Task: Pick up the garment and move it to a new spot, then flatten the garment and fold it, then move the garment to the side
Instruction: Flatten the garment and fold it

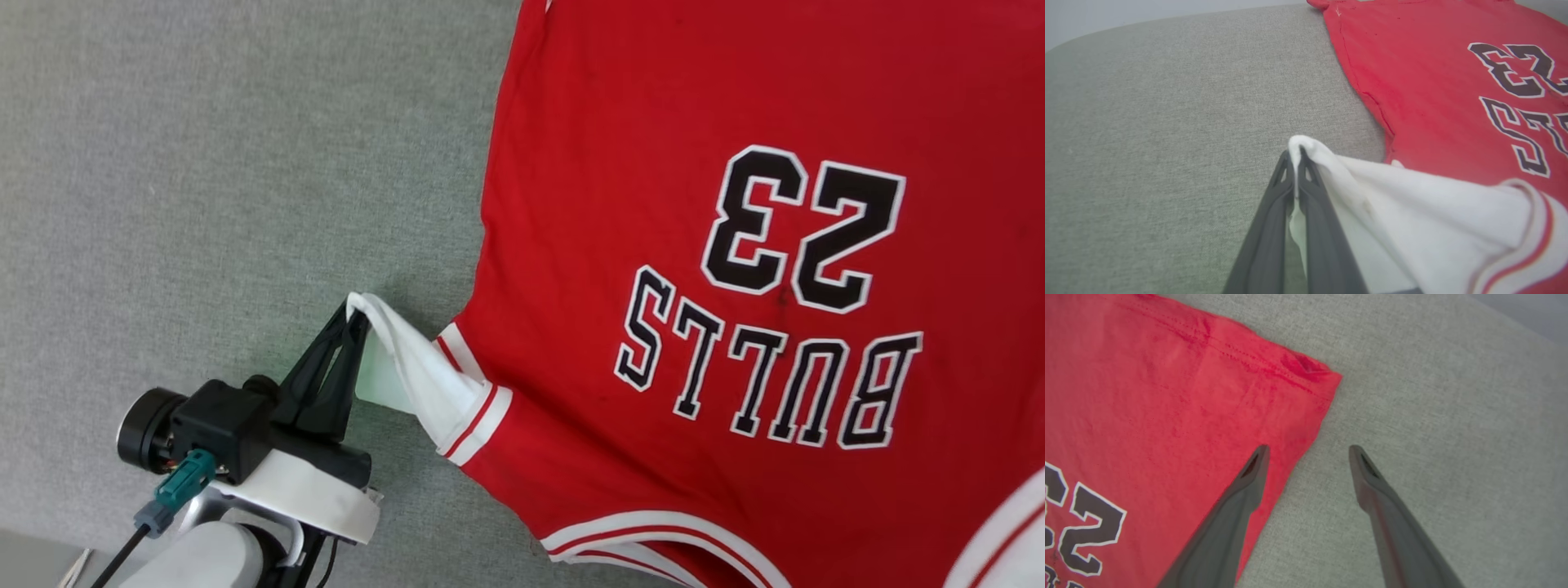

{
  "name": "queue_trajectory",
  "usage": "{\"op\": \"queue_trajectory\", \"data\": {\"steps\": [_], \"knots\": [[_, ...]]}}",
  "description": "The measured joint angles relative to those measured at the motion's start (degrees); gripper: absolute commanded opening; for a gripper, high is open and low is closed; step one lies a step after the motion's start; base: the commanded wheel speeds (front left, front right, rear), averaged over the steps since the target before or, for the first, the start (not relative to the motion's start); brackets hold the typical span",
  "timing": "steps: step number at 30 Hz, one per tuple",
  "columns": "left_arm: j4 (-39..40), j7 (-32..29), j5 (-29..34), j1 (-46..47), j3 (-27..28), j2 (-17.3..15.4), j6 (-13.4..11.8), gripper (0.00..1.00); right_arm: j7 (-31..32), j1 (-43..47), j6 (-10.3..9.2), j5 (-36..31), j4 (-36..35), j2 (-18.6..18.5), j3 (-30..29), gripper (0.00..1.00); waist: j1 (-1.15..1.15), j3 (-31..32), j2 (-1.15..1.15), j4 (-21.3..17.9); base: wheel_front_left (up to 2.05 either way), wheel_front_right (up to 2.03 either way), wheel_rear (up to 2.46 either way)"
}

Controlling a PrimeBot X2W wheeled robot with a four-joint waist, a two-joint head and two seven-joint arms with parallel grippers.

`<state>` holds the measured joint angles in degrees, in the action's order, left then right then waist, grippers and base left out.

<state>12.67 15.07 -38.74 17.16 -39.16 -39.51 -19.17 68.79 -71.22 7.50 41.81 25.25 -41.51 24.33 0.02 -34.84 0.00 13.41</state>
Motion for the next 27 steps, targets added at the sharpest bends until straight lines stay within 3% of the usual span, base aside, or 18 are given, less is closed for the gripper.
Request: {"op": "queue_trajectory", "data": {"steps": [6,12,13,14,21,27], "knots": [[0.3,0.0,1.8,1.0,0.7,1.8,0.5,0.0,1.6,-0.9,0.0,-4.1,3.2,2.9,-3.2,1.0,-0.01,-3.9,0.0,2.1,0.0,0.0,0.0],[0.2,0.0,3.4,0.2,1.7,2.7,0.8,0.0,0.2,1.0,-0.02,-5.6,2.1,4.1,-4.2,1.0,-0.02,-4.7,0.0,2.0,0.0,0.0,0.0],[0.0,0.0,3.7,-0.1,1.8,2.7,1.0,0.0,-0.1,1.3,-0.02,-6.0,1.8,4.0,-4.1,0.2,-0.02,-4.5,0.0,2.0,0.0,0.0,0.0],[-0.2,0.0,3.8,-0.3,1.9,2.8,1.1,0.0,-0.3,1.5,-0.02,-6.2,1.7,4.1,-4.1,0.0,-0.02,-4.3,0.0,1.9,0.0,0.0,0.0],[-1.5,0.0,4.1,-2.6,3.5,3.1,1.4,0.0,-4.1,4.0,-0.01,-5.3,0.0,4.9,-1.6,0.0,-0.01,-0.3,0.0,0.6,0.0,0.0,0.0],[-1.7,0.0,3.4,-6.9,5.6,2.1,0.5,0.0,-6.9,8.3,0.0,-0.2,-6.4,-1.1,3.2,0.0,-0.01,5.1,0.0,-1.6,0.0,0.0,0.0]]}}
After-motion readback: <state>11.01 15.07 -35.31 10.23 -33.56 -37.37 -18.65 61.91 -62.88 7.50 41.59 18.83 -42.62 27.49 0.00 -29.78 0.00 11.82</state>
